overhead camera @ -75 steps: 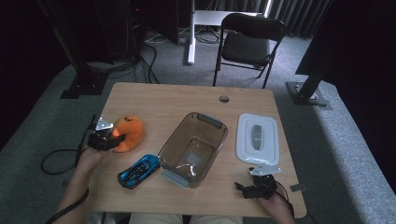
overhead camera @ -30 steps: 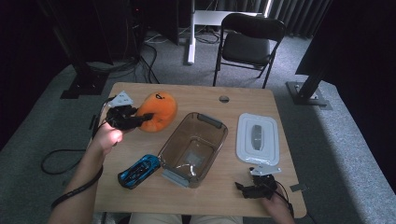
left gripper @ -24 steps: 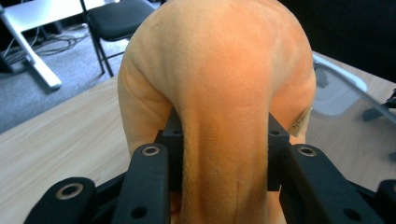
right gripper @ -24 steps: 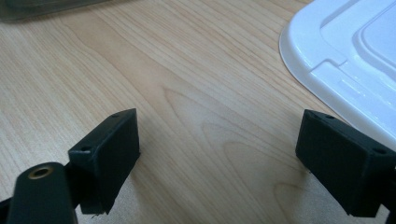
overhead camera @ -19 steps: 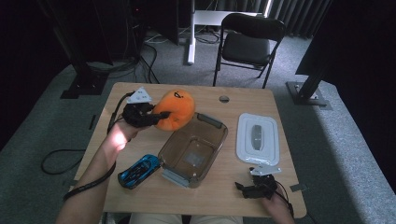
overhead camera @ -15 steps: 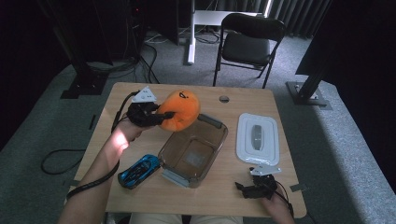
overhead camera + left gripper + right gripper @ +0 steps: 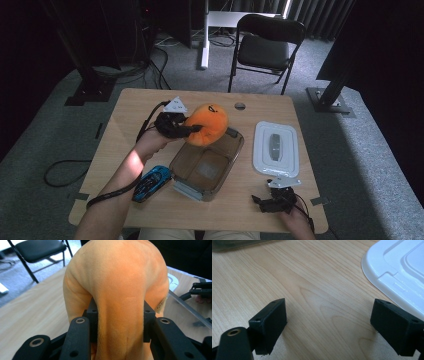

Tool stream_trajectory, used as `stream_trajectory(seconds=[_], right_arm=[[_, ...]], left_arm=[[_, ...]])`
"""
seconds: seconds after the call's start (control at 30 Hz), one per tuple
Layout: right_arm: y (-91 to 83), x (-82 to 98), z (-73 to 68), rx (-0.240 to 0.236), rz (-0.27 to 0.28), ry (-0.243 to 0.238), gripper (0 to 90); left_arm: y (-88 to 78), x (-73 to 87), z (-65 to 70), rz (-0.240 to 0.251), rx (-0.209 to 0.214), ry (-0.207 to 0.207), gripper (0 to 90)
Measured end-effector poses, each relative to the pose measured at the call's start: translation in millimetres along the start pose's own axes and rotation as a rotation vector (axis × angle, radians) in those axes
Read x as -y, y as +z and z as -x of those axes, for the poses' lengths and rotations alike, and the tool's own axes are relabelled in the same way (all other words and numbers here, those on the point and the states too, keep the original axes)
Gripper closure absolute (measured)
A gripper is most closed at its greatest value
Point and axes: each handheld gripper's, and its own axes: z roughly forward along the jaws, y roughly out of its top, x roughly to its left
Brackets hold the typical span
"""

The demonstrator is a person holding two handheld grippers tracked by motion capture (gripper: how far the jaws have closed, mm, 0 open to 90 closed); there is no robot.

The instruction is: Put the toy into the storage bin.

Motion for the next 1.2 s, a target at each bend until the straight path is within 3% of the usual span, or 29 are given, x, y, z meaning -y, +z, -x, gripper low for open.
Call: stream_trajectory(seconds=[0.33, 0.53, 0.77, 1.03, 1.13, 1.2], right_arm=[[0.0, 0.0, 0.1, 0.0, 0.0, 0.0, 13.2], [0.0, 0.0, 0.0, 0.0, 0.0, 0.0, 13.1], [0.0, 0.0, 0.0, 0.0, 0.0, 0.0, 13.1], [0.0, 0.0, 0.1, 0.001, 0.0, 0.001, 13.1], [0.0, 0.0, 0.2, 0.001, 0.0, 0.001, 13.1], [0.0, 0.0, 0.1, 0.001, 0.0, 0.002, 13.1]], left_arm=[[16.1, -2.3, 7.4, -0.034, 0.041, 0.016, 65.0], [23.7, -3.1, 11.3, -0.066, 0.042, -0.02, 64.9], [26.0, -0.5, 21.4, -0.102, 0.056, -0.008, 65.0], [27.7, 3.6, 22.1, -0.112, 0.054, -0.01, 64.6], [28.3, 2.2, 25.4, -0.123, 0.044, 0.007, 64.5], [28.3, 3.4, 25.4, -0.132, 0.057, 0.005, 64.6]])
